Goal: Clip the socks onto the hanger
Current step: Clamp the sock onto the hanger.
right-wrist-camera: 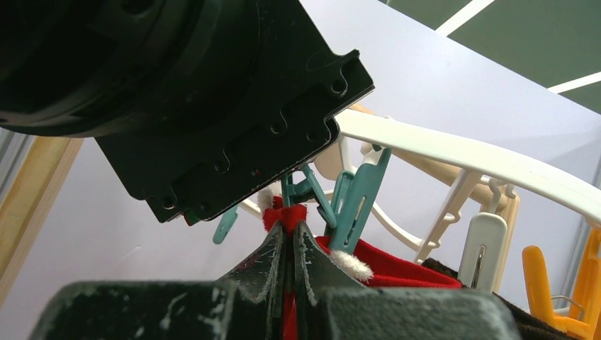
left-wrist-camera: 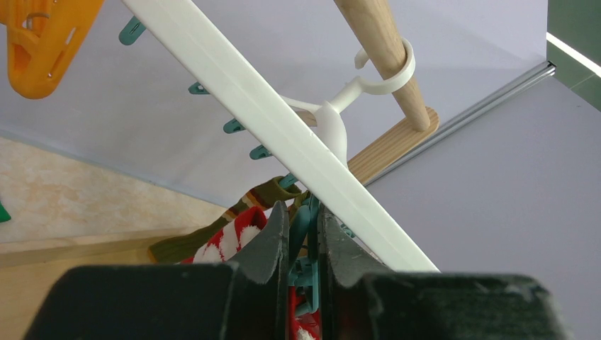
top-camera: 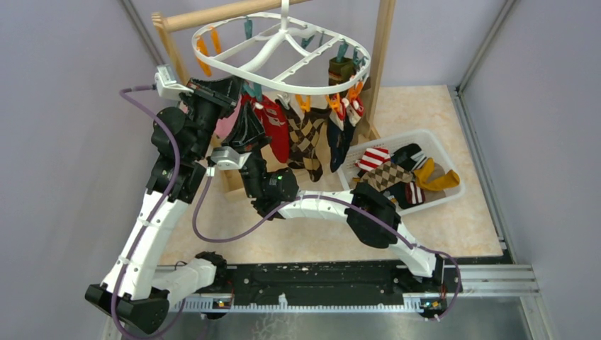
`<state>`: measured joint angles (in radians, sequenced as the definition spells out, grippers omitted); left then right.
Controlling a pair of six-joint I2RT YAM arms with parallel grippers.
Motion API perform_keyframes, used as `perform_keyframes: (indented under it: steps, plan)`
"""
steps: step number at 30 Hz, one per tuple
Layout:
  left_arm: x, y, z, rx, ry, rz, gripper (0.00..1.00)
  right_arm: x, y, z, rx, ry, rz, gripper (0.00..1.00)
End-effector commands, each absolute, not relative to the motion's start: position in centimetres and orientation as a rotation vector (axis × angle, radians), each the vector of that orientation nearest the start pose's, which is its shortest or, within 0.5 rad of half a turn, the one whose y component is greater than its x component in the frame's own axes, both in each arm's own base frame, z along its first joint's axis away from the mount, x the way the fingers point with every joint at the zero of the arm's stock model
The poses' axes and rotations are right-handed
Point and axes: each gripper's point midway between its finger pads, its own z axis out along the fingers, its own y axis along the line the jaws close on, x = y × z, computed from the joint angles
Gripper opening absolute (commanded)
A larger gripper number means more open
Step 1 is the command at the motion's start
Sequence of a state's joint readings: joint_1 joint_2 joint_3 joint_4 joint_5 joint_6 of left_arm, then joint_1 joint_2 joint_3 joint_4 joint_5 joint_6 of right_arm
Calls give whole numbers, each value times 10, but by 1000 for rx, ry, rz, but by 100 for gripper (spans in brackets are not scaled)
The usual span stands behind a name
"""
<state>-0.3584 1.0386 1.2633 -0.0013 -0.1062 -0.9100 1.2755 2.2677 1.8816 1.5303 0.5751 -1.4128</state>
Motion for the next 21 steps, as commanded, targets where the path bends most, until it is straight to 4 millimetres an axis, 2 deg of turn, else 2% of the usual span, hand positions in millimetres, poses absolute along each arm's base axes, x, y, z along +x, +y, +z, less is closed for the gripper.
perform_keyframes:
  steps: [1, 6, 13, 21]
  plan:
    - [360, -173, 399, -517, 1581, -958, 16, 220, 419, 530, -28, 550, -190, 0]
    - [359, -174, 399, -509, 1579, -964, 38, 223, 416, 530, -24, 563, -202, 0]
    - [357, -174, 401, -502, 1575, -970, 51, 223, 415, 528, -23, 566, -211, 0]
    - [350, -170, 403, -481, 1571, -954, 72, 223, 411, 527, -5, 560, -206, 0]
